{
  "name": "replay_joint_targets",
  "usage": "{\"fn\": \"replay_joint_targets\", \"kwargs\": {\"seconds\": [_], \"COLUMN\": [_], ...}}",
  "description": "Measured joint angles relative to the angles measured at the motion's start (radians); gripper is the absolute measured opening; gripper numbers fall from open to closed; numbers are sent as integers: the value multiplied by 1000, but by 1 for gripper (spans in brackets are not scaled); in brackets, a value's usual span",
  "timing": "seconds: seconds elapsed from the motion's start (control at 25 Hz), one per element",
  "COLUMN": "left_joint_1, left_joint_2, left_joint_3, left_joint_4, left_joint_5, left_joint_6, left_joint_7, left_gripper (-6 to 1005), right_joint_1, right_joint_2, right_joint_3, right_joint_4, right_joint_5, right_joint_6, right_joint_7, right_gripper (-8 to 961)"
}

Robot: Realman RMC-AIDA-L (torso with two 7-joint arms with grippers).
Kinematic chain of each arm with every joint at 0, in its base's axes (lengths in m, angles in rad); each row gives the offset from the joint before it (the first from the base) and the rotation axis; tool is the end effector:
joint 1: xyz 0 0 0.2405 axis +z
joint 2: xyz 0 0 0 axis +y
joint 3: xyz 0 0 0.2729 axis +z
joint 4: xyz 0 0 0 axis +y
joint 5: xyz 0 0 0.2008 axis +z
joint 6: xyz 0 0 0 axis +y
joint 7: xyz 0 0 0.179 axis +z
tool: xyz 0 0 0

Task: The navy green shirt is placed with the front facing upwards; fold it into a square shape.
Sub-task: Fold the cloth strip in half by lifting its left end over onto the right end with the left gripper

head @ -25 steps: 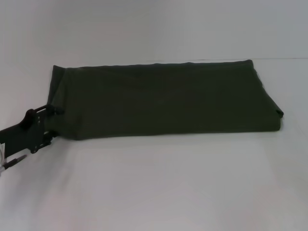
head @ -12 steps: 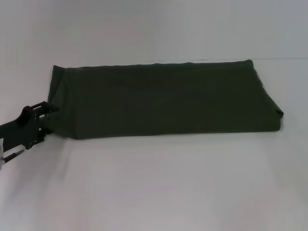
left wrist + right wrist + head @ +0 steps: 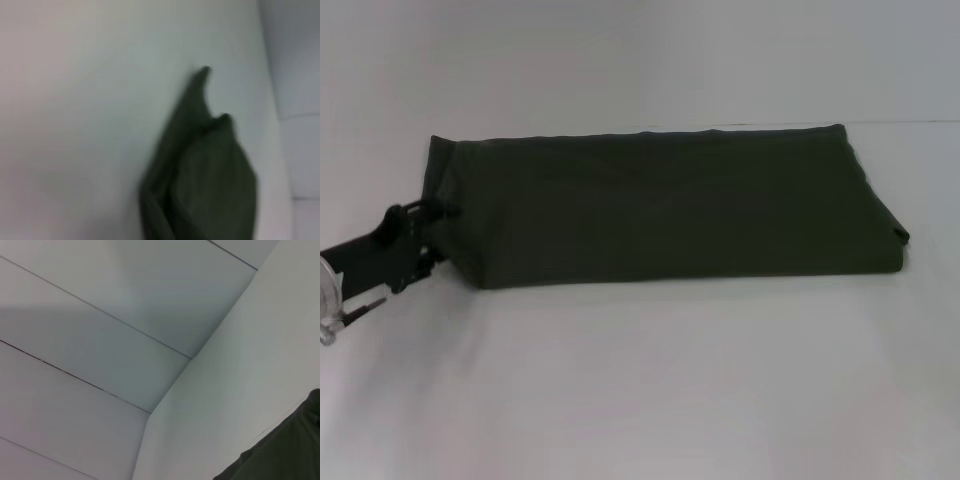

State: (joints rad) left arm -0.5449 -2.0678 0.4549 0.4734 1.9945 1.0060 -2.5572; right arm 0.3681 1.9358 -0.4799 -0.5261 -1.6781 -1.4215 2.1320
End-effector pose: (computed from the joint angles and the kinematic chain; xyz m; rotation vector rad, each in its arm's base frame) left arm -0.3471 0.3962 -0.0191 -1.3065 -2.1761 -1.0216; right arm 0.3470 0.3495 0.0746 -1.7225 1.6903 1.2618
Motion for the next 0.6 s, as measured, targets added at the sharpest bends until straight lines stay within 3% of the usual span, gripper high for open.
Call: {"fn": "replay_joint_targets", "kwargs": {"seconds": [0.12, 0.44, 0.6], "left_joint_1": [14, 45, 25], "left_joint_2": [-2, -4, -3], "left_joint_3": [-13, -8, 4], "left_joint_4": [12, -2, -7], "left_joint_5": [-30, 13, 23], "left_joint_6": [46, 19, -16], "left_joint_7": [27, -16, -22], "left_gripper": [705, 705, 705], "right_joint_1": [0, -8, -8], "right_joint_2": [0, 1, 1], "right_joint_3": [2, 13, 14], "right_joint_4": [0, 0, 0], "right_joint_5": [0, -3, -3], "right_joint_6": [-5, -7, -6], "right_joint_7": [0, -2, -3], "right_gripper": [908, 906, 906]}}
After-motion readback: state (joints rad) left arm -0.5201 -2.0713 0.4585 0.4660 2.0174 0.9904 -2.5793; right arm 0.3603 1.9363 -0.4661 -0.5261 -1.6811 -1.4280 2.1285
